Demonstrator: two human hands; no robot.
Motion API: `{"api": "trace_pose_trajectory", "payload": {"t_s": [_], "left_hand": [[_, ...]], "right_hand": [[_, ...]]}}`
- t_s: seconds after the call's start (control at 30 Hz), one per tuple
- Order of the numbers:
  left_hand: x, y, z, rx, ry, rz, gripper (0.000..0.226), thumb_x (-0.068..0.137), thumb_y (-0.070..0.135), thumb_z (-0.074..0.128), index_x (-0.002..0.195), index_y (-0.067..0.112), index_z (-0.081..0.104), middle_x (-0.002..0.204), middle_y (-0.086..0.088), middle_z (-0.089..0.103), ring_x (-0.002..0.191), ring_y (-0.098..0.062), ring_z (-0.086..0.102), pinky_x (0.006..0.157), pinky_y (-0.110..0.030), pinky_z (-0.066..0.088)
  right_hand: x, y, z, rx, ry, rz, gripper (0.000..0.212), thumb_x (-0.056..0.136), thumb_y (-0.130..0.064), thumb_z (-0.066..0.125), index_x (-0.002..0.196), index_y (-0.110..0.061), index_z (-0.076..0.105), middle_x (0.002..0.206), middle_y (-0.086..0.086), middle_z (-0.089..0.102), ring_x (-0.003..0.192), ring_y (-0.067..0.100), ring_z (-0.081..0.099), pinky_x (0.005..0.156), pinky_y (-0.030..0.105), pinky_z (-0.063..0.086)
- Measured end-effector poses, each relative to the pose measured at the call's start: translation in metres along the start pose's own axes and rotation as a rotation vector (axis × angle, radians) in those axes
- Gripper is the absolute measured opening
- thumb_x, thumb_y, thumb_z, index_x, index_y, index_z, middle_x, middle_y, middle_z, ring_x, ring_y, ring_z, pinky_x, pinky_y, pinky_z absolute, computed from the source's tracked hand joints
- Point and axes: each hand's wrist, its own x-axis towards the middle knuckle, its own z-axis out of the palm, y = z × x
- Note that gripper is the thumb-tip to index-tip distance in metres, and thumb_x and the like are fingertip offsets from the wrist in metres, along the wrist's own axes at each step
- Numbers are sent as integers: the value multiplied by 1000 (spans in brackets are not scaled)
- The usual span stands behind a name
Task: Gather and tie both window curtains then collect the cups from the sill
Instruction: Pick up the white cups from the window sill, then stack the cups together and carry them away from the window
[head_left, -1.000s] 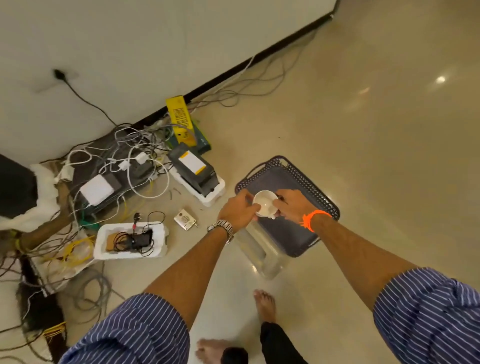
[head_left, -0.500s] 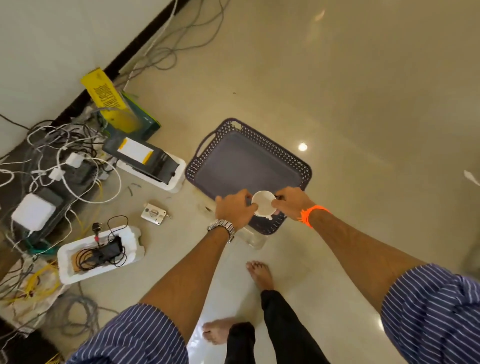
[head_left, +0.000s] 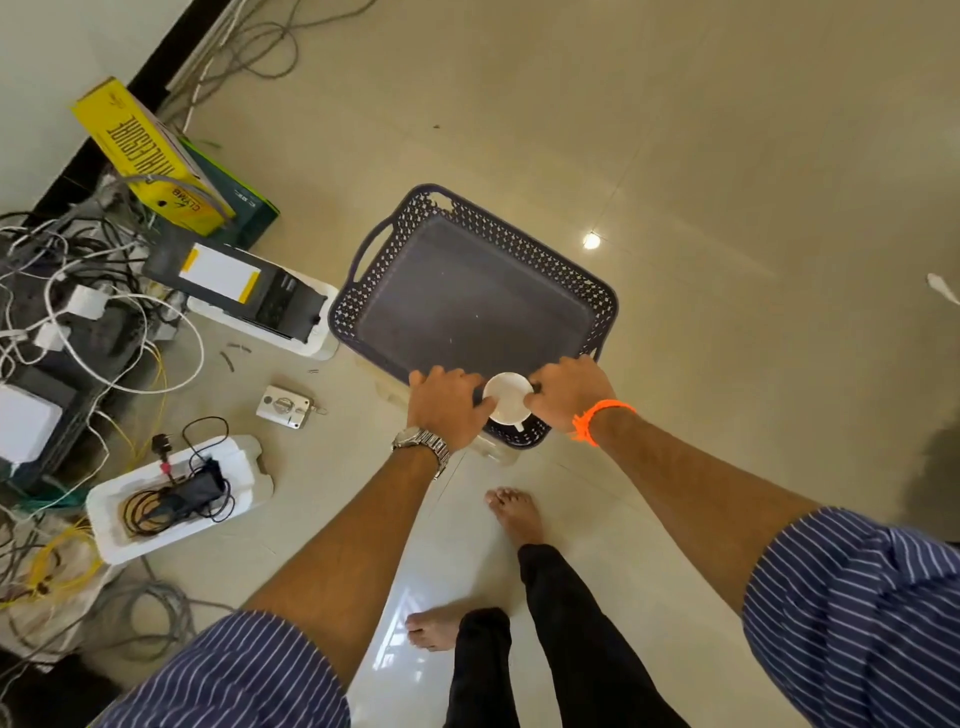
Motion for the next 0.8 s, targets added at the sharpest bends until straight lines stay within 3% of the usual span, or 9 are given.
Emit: {"api": "trace_pose_trajectory", "payload": {"t_s": [0.2,0.37,0.53,0.8], "left_hand": [[-2,2,5,47,0,1,38,89,56,45,97,26,67,92,3,67,94,-24,55,83,-42,33],[-3,2,1,94,-28,22,46,89,63,41,103,28,68,96,2,67,97,-23,52,80,-41,31],[-16,0,-7,31,23,-68,62,91,66,35,131,23,55,121,-1,60,109,-24,49,87,-43,35],[-76,-54,-33,-159,183,-266,48,95,53,41,130,22,50,126,3,55,109,-21,51,90,-41,36]], "right_hand": [[-2,1,8,-74,77,-39,39,79,-43,40,94,-24,71,87,4,72,89,27,59,73,34,34],[-4,0,1,-52,21,-17,38,79,-48,43,93,-23,68,84,4,70,80,24,50,73,34,35],[-7,6,-10,67,69,8,42,84,-57,44,95,-24,67,83,1,70,92,24,55,73,34,45],[-16,-17,-42,23,235,-43,43,85,-59,46,101,-24,65,93,-9,70,95,20,53,81,36,43]]}}
